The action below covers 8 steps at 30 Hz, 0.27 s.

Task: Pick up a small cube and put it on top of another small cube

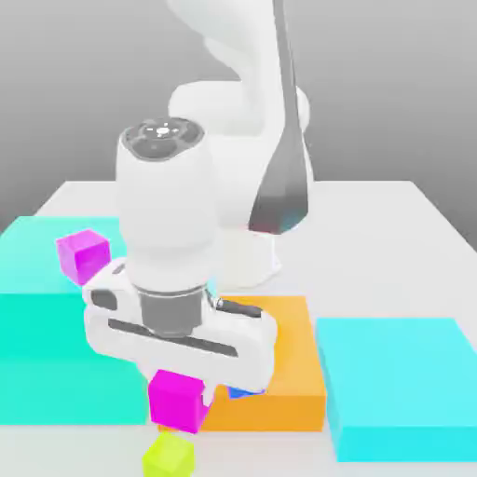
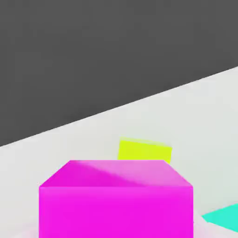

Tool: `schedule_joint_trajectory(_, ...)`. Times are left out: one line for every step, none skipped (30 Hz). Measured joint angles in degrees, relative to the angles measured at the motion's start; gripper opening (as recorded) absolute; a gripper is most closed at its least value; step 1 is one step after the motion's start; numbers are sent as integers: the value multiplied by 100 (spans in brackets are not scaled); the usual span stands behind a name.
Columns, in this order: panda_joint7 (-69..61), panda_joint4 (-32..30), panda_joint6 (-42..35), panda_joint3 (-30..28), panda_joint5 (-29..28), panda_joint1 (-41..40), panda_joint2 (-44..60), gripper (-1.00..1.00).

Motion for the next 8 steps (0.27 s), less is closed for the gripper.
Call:
schedule_joint_trajectory(-20, 11, 187, 4, 20, -17, 195, -100)
schedule_joint_trajectory(-36, 21, 370, 12, 41, -29, 388, 100)
schedule_joint_trajectory(-36, 21, 370, 12, 41, -29, 388, 100)
schedule_joint_trajectory(-36, 21, 370, 12, 41, -29, 388, 100)
schedule_joint_trajectory(-36, 21, 370, 12, 41, -29, 388, 100)
schedule_joint_trajectory(-36, 21, 370, 12, 41, -29, 388, 100)
schedule_joint_trajectory(-36, 21, 370, 12, 41, -29, 388, 100)
schedule_joint_trajectory(-42, 26, 462, 14, 46, -34, 485, 100)
